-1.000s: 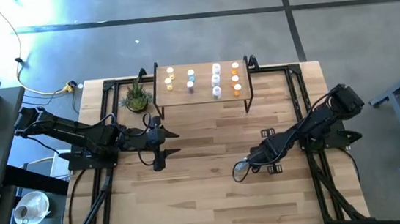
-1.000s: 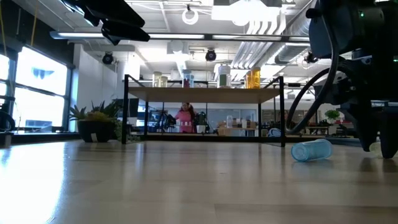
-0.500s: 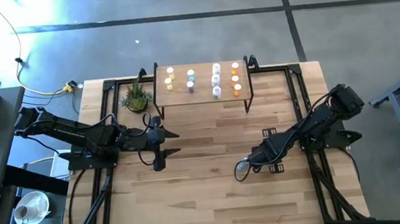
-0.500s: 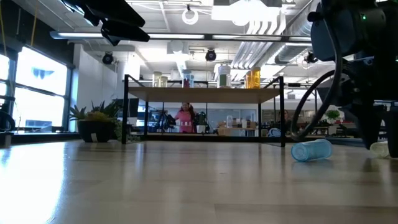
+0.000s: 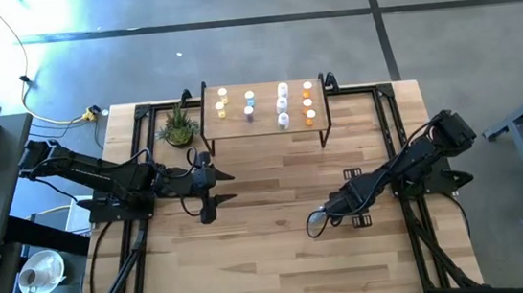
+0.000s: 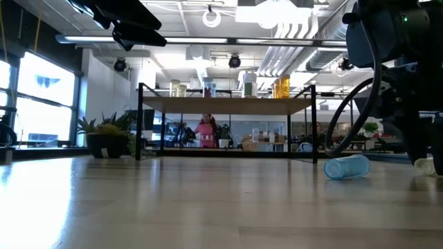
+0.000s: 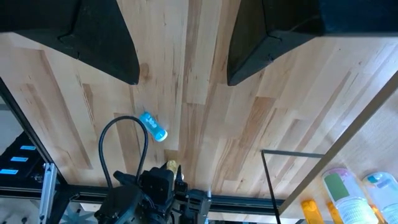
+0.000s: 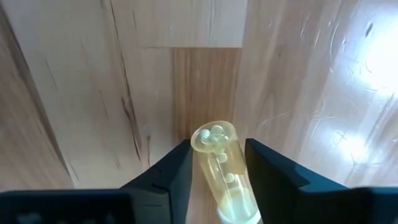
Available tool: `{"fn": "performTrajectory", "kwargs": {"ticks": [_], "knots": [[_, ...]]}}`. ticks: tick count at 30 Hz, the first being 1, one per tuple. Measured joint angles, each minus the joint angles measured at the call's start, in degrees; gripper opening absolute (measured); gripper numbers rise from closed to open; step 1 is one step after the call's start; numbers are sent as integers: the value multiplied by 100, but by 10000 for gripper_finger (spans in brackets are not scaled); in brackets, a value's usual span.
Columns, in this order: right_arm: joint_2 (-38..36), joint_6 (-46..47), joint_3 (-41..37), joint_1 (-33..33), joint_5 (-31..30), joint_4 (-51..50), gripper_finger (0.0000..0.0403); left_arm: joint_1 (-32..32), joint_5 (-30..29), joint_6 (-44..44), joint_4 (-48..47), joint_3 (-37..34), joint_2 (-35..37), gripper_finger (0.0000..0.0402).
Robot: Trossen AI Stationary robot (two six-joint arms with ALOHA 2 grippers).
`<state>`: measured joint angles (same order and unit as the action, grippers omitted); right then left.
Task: Pick and place medicine bottles onto shelf by color
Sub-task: Put the yellow pill bottle on the shelf
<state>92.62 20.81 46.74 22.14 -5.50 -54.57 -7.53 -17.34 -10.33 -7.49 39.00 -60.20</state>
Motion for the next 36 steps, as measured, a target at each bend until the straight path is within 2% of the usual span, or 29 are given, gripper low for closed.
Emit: {"fn": "performTrajectory", "kwargs": {"ticks": [8, 18, 26, 36], "knots": [[0, 12, 0, -1, -4, 26, 88, 0, 0, 0, 0, 0, 0, 231], [-166, 359, 0, -1, -300, 47, 81, 0, 1, 0, 0, 0, 0, 231], [-1012, 910, 0, 1, -963, 82, 80, 0, 1, 0, 0, 0, 0, 231], [-2261, 1385, 0, -1, -1805, 1105, 79, 0, 17, 229, 0, 0, 0, 231]]}}
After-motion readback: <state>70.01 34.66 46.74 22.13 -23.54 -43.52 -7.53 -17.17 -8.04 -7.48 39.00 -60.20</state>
